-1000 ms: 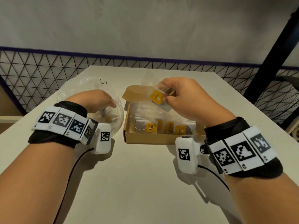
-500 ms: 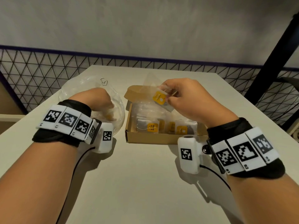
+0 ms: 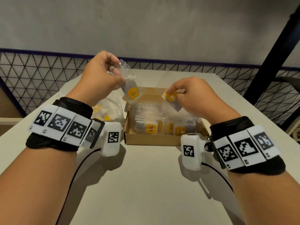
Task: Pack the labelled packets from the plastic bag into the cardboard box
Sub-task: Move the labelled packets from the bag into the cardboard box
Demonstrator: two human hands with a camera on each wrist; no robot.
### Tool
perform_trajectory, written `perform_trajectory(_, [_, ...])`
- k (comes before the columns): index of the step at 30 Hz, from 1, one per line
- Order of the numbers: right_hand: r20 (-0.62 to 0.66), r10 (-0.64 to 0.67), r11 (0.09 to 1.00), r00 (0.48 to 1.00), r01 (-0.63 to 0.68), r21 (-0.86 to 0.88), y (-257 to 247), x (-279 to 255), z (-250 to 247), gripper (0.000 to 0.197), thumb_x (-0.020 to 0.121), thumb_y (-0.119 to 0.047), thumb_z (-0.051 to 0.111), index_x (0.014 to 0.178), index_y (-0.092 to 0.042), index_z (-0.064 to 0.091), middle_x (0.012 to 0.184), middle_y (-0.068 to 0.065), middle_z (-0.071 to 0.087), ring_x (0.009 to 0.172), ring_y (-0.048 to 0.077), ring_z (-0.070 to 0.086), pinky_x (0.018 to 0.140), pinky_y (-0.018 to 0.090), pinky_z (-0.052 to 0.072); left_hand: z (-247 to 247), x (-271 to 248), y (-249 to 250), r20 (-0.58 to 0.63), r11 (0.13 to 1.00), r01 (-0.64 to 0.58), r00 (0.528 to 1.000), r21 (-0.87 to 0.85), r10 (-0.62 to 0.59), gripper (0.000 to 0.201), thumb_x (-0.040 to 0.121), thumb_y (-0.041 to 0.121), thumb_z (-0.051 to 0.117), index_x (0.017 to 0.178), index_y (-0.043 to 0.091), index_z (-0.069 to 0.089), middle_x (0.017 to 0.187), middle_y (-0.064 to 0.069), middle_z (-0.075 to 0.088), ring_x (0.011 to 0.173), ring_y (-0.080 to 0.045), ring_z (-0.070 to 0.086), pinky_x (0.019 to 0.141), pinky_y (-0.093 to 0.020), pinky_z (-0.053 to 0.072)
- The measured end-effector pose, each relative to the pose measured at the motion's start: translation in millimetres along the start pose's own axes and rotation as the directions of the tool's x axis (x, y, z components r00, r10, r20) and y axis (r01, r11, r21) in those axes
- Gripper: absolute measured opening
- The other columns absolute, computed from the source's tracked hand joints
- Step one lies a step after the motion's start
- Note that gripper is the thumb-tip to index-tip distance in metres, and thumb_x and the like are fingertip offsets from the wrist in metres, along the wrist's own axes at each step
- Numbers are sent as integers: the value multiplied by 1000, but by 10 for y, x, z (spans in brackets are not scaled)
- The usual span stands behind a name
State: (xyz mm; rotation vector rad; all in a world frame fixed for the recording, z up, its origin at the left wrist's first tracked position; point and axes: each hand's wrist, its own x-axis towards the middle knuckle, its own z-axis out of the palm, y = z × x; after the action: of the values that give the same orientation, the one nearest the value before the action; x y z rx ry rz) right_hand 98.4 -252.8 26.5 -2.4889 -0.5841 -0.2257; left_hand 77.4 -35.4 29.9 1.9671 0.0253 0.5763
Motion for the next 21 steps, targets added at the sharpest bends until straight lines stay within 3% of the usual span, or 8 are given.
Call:
perform_trajectory(2, [-45, 36, 999, 998, -34, 26, 28, 9, 1, 24, 91, -13, 52, 108, -21, 67, 116, 1, 63, 85, 5, 51, 68, 17, 38, 54, -50, 71, 71, 989, 19, 997, -144, -9, 39, 81, -7, 62, 92, 27, 47, 75, 5, 50, 71, -9, 55, 71, -28, 57])
perform_trajectory(5, [-39, 17, 996, 999, -14, 87, 36, 5, -21, 30, 91, -33, 56, 116, -18, 62, 109, -4, 59, 94, 6, 48, 78, 23, 37, 141, -105, 129, 146, 957, 47, 989, -285, -5, 42, 81, -9, 61, 95, 29, 47, 77, 5, 49, 72, -7, 55, 64, -23, 57])
perform_trajectory(8, [-43, -12, 989, 999, 18, 144, 18, 3, -22, 17, 89, -32, 59, 99, -20, 65, 86, -13, 58, 81, 5, 52, 74, 22, 40, 243, -156, 162, 207, 947, 42, 978, -318, 26, 46, 81, -10, 60, 99, 30, 46, 79, 4, 47, 73, -7, 53, 62, -19, 56])
perform_trajectory(9, [-47, -18, 988, 999, 25, 154, 17, 7, -25, 9, 89, -28, 60, 89, -21, 65, 78, -14, 57, 74, 3, 52, 69, 21, 40, 270, -168, 169, 220, 951, 32, 975, -308, 39, 48, 81, -10, 60, 101, 31, 46, 80, 4, 47, 72, -7, 53, 63, -20, 56])
perform_trajectory(11, [-46, -29, 991, 999, 34, 130, 31, 10, -25, 11, 89, -22, 60, 79, -21, 63, 69, -13, 55, 66, 1, 50, 63, 18, 41, 297, -187, 172, 252, 966, 17, 966, -257, 50, 52, 80, -8, 63, 106, 33, 45, 84, 4, 50, 70, -8, 55, 65, -22, 57])
perform_trajectory(14, [-49, -38, 997, 998, 42, 71, 31, 6, -35, 11, 89, -22, 59, 79, -20, 62, 67, -12, 53, 63, 0, 47, 57, 16, 37, 314, -198, 165, 341, 994, -1, 939, -113, 40, 57, 76, -4, 69, 113, 33, 45, 92, 3, 57, 69, -10, 57, 66, -23, 58])
perform_trajectory(18, [-53, -57, 993, 997, 62, 103, -25, -16, -34, 14, 89, -25, 60, 76, -21, 60, 66, -11, 54, 62, 1, 47, 56, 16, 37, 372, -246, 176, 402, 990, -67, 916, 127, 11, 28, 75, 6, 74, 89, 27, 61, 86, 0, 65, 66, -8, 59, 68, -23, 53])
perform_trajectory(21, [-46, -80, 990, 996, 85, 111, -68, -34, -36, 14, 88, -25, 62, 75, -20, 61, 61, -13, 52, 56, 0, 46, 53, 16, 34, 401, -292, 204, 437, 984, -75, 899, 160, -3, 5, 80, 24, 70, 76, 21, 68, 68, 1, 64, 61, -6, 54, 61, -19, 48])
